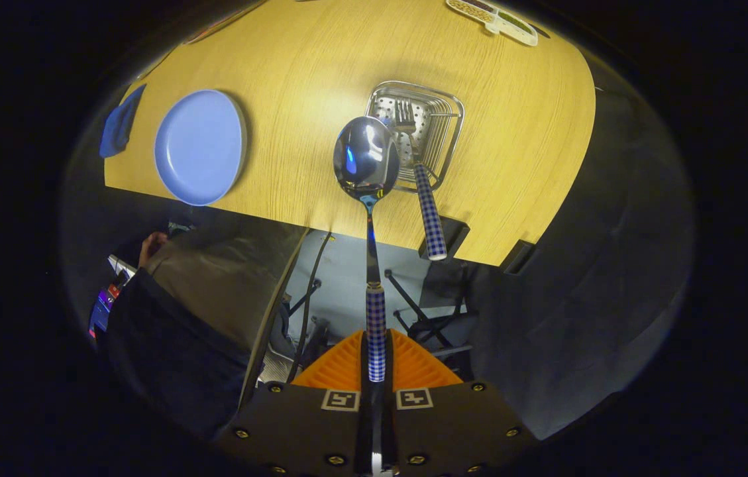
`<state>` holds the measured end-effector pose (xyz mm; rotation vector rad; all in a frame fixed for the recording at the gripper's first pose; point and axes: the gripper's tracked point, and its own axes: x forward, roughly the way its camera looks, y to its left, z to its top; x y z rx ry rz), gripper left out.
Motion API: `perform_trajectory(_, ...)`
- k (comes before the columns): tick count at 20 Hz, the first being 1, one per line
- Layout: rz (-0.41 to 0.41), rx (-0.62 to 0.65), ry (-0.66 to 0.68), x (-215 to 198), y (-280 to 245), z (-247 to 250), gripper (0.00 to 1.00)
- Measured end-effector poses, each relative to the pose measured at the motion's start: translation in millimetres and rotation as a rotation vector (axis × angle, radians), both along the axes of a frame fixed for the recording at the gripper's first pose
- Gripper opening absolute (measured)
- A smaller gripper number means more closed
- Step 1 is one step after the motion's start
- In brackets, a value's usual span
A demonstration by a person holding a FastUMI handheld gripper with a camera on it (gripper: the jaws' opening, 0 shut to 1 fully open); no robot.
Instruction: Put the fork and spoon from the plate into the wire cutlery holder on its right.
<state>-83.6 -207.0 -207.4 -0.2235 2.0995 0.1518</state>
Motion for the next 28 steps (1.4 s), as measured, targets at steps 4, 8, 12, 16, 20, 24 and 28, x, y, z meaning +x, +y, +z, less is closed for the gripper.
perform_trajectory(4,0.021,-0.040,0.059,17.9,-3.6,-13.1,0.06)
perform_trajectory(8,0.083,-0.099,0.107,36.5,-9.9,-17.5,0.06)
perform_trajectory(12,0.098,-0.108,0.142,41.6,-10.2,-16.0,0.06)
perform_trajectory(16,0.111,-0.133,0.196,49.4,-18.6,-19.9,0.06)
perform_trajectory(20,0.135,-0.177,0.256,53.4,-27.1,-24.4,0.06)
perform_trajectory(24,0.193,-0.239,0.309,57.9,-34.5,-23.9,0.06)
perform_trajectory(28,0.250,-0.262,0.334,62.7,-37.7,-22.1,0.06)
